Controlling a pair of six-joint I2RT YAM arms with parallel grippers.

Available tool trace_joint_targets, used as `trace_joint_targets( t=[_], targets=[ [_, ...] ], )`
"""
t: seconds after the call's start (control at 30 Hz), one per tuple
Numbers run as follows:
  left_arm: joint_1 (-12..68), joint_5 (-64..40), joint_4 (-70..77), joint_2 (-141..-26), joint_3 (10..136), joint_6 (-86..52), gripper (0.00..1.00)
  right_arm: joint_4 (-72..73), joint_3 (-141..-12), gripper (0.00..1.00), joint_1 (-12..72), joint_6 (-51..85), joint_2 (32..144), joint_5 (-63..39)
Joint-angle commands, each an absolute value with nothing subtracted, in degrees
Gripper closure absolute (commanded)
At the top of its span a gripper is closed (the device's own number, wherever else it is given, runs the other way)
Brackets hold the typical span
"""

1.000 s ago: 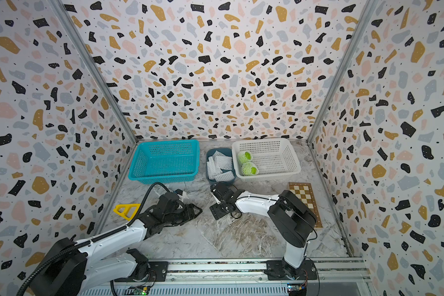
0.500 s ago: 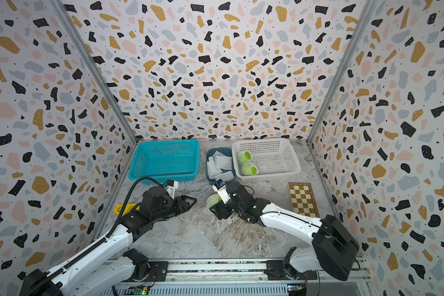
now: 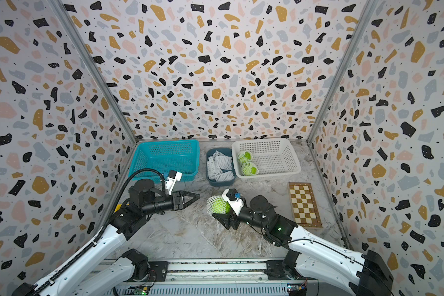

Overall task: Sleeve custard apples in foam nets
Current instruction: Adjust the foam net on the custard apple.

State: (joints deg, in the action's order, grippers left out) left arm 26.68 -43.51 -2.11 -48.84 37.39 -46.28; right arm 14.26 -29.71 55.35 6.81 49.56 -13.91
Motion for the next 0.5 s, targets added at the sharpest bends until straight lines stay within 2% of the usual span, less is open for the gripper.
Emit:
trace_joint_targets(
  t=[0.0, 0.27, 0.47],
  targets=[
    [26.61, -51.5, 4.41, -49.82, 39.7, -47.79, 0.52, 18.21, -29.04, 0.24, 56.83, 4.7, 47.36, -13.25],
    [31.41, -53.44, 7.13, -52.85, 40.87, -48.52, 0.5, 18.73, -28.74, 0.24, 57.31, 4.46, 46.65, -11.91],
    [32.58, -53.62, 10.19, -52.91, 40.21, -49.67, 0.53, 18.72, -28.76, 0.24, 57.36, 4.48, 46.67, -11.18]
  ],
)
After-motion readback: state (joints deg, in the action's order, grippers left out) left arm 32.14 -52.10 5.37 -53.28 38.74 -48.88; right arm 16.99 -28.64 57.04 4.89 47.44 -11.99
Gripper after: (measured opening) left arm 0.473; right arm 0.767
